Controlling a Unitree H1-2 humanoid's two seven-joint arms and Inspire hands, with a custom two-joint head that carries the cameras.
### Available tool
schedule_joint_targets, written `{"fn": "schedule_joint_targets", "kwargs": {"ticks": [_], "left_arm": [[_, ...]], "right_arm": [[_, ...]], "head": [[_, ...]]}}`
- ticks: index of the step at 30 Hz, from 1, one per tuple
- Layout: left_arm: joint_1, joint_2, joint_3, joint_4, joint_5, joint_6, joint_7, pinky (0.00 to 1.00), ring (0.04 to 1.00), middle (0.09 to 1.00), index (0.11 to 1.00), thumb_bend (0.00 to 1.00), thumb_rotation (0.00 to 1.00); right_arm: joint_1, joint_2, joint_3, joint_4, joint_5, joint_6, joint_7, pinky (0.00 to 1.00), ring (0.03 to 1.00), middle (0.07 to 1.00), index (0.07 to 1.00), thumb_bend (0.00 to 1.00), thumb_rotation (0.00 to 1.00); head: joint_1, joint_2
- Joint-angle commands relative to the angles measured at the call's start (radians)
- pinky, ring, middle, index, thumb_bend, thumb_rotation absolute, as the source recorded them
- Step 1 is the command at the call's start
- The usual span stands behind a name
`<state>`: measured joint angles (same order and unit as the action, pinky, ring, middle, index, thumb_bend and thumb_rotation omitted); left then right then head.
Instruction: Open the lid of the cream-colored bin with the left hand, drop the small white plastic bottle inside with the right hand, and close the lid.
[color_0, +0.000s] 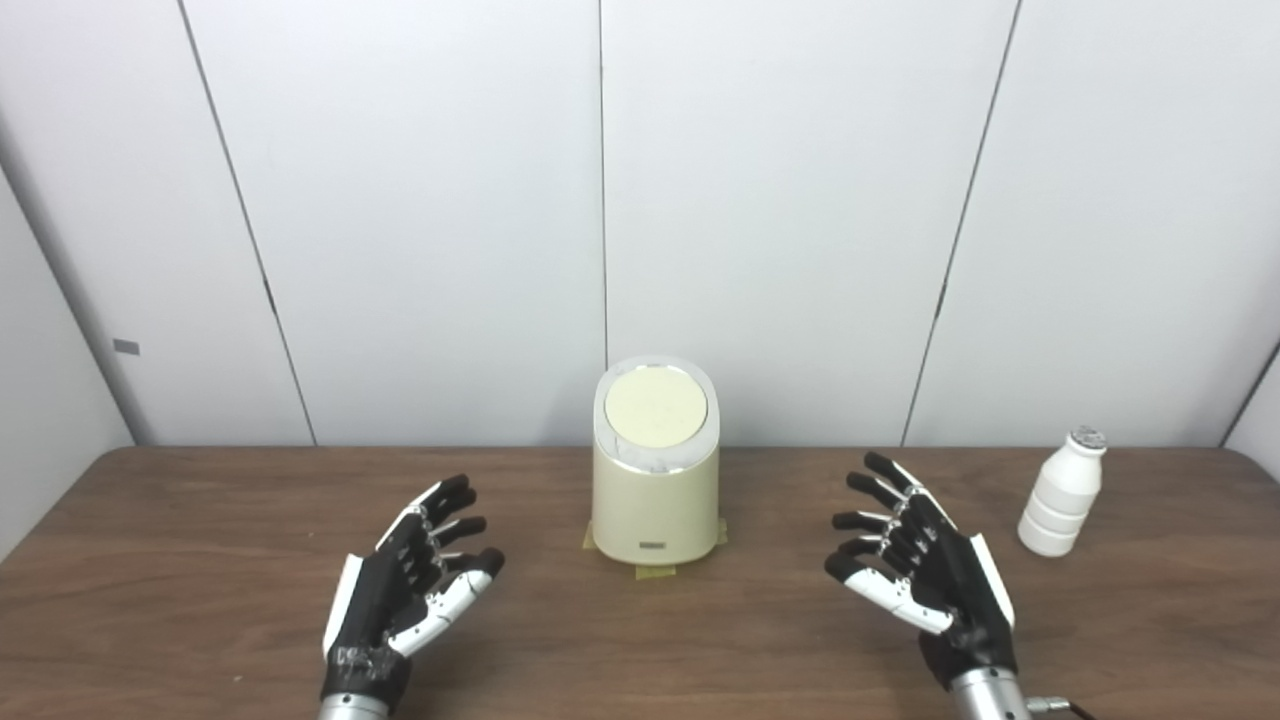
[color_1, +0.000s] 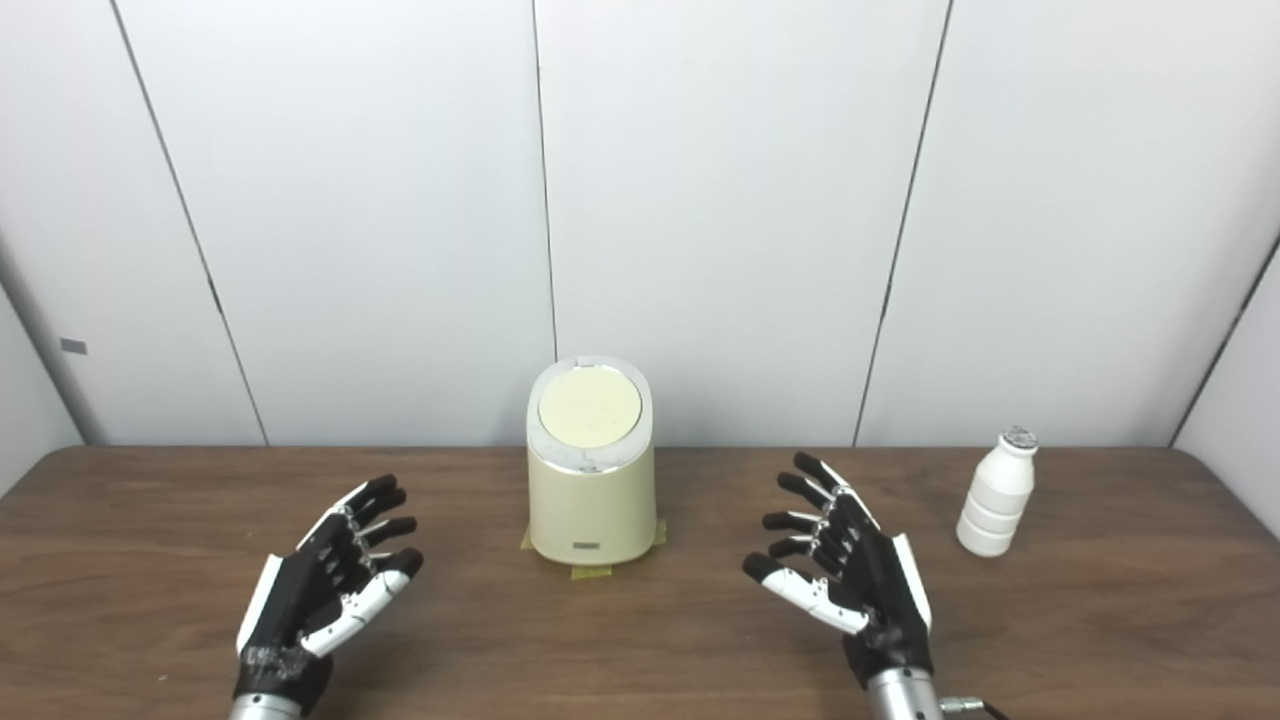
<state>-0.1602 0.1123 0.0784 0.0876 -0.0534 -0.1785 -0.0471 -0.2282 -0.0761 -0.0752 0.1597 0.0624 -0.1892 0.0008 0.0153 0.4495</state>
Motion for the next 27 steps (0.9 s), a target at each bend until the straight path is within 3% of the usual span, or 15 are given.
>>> {"fn": "schedule_joint_targets", "kwargs": {"ticks": [1, 17, 21, 27], "left_arm": [[-0.043, 0.006, 0.000, -0.023, 0.011, -0.041, 0.007, 0.59, 0.749, 0.813, 0.849, 0.69, 0.28], [-0.044, 0.004, 0.001, -0.028, 0.007, -0.038, 0.003, 0.60, 0.753, 0.810, 0.848, 0.70, 0.27], [-0.047, -0.012, -0.003, -0.049, 0.054, -0.012, 0.038, 0.60, 0.749, 0.805, 0.851, 0.70, 0.30], [-0.104, -0.025, -0.013, -0.093, 0.142, 0.097, 0.095, 0.84, 0.873, 0.880, 0.919, 0.80, 0.44]], "right_arm": [[-0.025, 0.000, -0.004, -0.042, 0.002, -0.005, -0.003, 0.51, 0.632, 0.799, 0.815, 0.86, 0.27], [-0.031, -0.004, -0.005, -0.022, -0.003, -0.014, -0.003, 0.52, 0.646, 0.793, 0.825, 0.87, 0.29], [-0.031, -0.001, -0.004, -0.037, -0.003, 0.002, -0.004, 0.50, 0.634, 0.789, 0.821, 0.88, 0.29], [-0.039, -0.008, -0.010, -0.016, 0.022, -0.012, 0.010, 0.50, 0.628, 0.791, 0.824, 0.85, 0.26]], "head": [[0.001, 0.002], [0.003, 0.002], [0.009, 0.000], [0.015, -0.008]]}}
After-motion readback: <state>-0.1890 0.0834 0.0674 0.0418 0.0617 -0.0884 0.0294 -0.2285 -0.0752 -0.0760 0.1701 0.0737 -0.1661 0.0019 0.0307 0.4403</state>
